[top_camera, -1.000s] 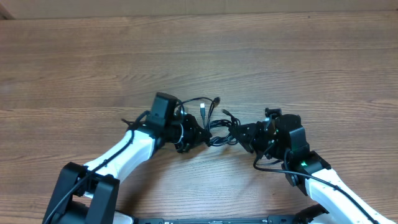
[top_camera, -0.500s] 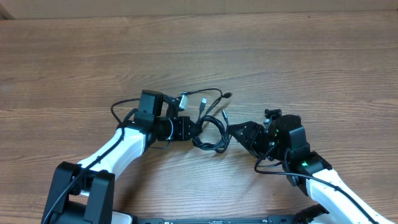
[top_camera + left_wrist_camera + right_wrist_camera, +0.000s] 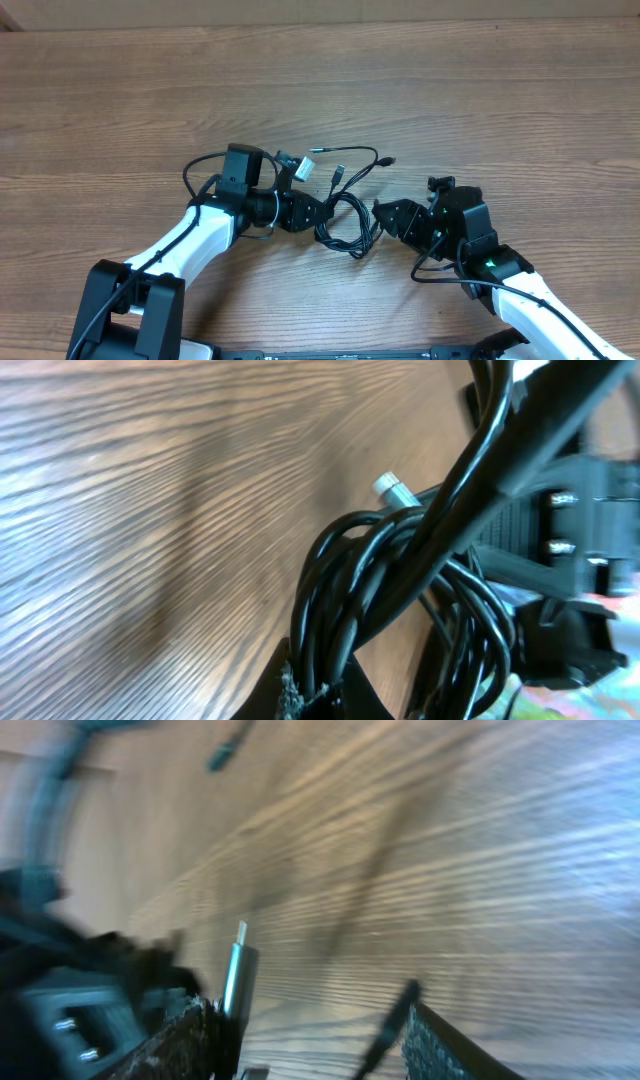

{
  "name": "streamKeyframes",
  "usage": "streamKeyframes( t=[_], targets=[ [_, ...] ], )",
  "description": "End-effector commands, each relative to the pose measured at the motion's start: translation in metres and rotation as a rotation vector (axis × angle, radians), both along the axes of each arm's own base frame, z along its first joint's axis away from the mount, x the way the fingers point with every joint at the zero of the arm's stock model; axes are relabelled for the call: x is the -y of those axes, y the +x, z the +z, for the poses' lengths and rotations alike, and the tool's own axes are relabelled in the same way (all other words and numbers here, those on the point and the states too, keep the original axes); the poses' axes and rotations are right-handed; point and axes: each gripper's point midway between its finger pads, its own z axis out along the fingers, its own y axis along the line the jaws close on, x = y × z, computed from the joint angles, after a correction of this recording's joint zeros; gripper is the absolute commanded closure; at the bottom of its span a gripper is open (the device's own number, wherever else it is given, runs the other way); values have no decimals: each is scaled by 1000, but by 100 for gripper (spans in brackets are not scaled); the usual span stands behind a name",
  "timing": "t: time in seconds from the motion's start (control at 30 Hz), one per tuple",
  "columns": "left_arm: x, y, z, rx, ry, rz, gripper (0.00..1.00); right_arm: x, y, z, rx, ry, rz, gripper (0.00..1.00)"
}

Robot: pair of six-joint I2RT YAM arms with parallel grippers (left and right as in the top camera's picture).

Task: Untangle cables

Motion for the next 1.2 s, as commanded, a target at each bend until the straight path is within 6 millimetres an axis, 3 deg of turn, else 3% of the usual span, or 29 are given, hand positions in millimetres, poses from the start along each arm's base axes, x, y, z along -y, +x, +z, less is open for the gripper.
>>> streamKeyframes(
  t=[0.0,0.1,0.27,0.47,0.7,0.9,1.0,1.17],
  targets=[
    [11,-6,19,20,-115,-72,96,5,5,5,12,-31,-22,44],
    [12,9,24,-13,-123,5,96,-6,-8,7,-27,27,49,44],
    [2,29,9,-96,-33,177,96,-20,-21,14,-54,102,133,45],
    [-4,37,2,-204,-7,295,96,-28,-29,19,-71,152,187,46],
    [-9,42,-5,-284,15,388,96,-24,-25,17,-61,127,161,43],
    [-13,29,-15,-340,56,380,96,-12,-11,19,-28,119,105,17],
    [-13,19,-18,-286,82,299,96,-6,-8,20,-31,132,89,1],
    [-13,0,-23,-243,104,183,96,-7,-2,30,-25,181,64,0]
  ],
)
